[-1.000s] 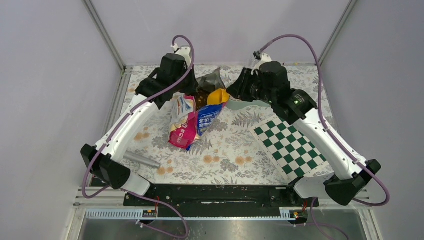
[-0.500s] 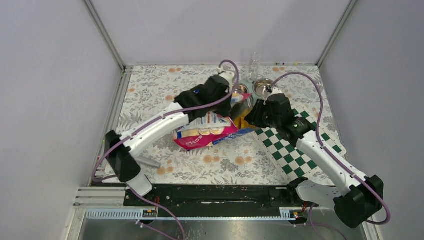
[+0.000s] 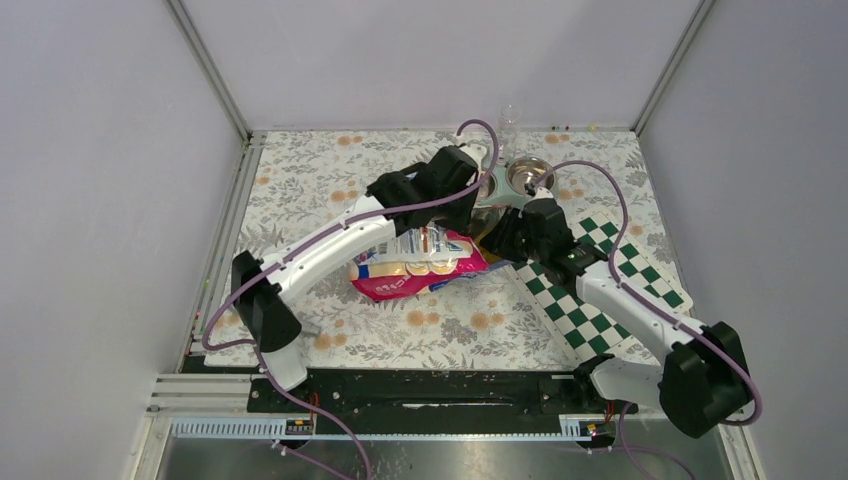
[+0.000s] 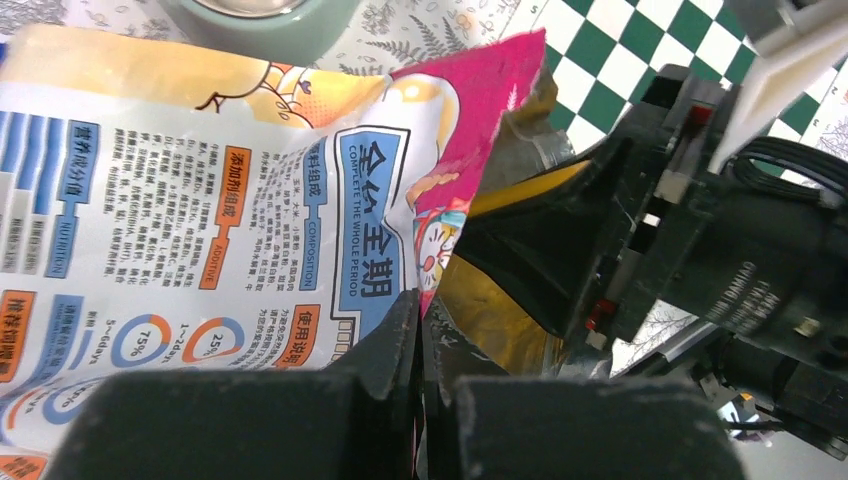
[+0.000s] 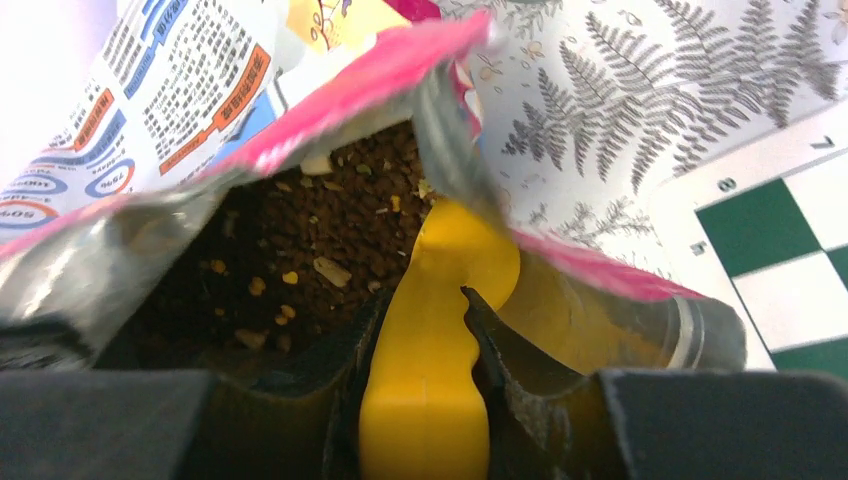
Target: Serve the pet food
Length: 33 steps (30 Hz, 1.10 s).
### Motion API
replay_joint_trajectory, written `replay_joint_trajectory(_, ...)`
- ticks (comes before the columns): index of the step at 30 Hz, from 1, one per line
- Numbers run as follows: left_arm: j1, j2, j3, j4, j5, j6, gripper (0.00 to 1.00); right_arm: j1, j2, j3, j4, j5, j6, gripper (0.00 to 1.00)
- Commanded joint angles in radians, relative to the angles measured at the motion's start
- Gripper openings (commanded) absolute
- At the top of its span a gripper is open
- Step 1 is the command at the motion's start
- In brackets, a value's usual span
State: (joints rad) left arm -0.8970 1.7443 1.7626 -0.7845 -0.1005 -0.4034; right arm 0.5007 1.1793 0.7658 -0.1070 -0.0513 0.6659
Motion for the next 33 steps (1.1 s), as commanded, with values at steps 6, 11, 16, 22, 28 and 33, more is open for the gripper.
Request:
replay_joint_trajectory(6, 0.042, -0.056, 0.157, -0.021, -0.014, 0.013, 0.0, 0.006, 0.184, 0.018, 0.239, -0.127, 0.118, 0.0)
replay_joint_trajectory(11, 0.078, -0.064, 0.157, -0.032, 0.036, -0.008, 0.0, 0.009, 0.229, 0.007, 0.385, -0.227, 0.215, 0.0)
replay_joint_trajectory(16, 0.115, -0.076, 0.155, -0.039, 0.036, -0.006, 0.0, 0.009, 0.292, -0.014, 0.615, -0.348, 0.385, 0.0)
replay_joint_trajectory(22, 0.15, -0.104, 0.142, -0.045, 0.013, 0.011, 0.0, 0.008, 0.298, -0.016, 0.752, -0.398, 0.502, 0.0)
replay_joint_trajectory(28, 0.194, -0.148, 0.111, -0.052, -0.016, 0.034, 0.0, -0.002, 0.227, -0.009, 0.747, -0.385, 0.527, 0.0)
replay_joint_trajectory(33, 0.218, -0.194, 0.074, -0.051, -0.036, 0.076, 0.0, -0.019, 0.129, -0.001, 0.658, -0.337, 0.493, 0.0)
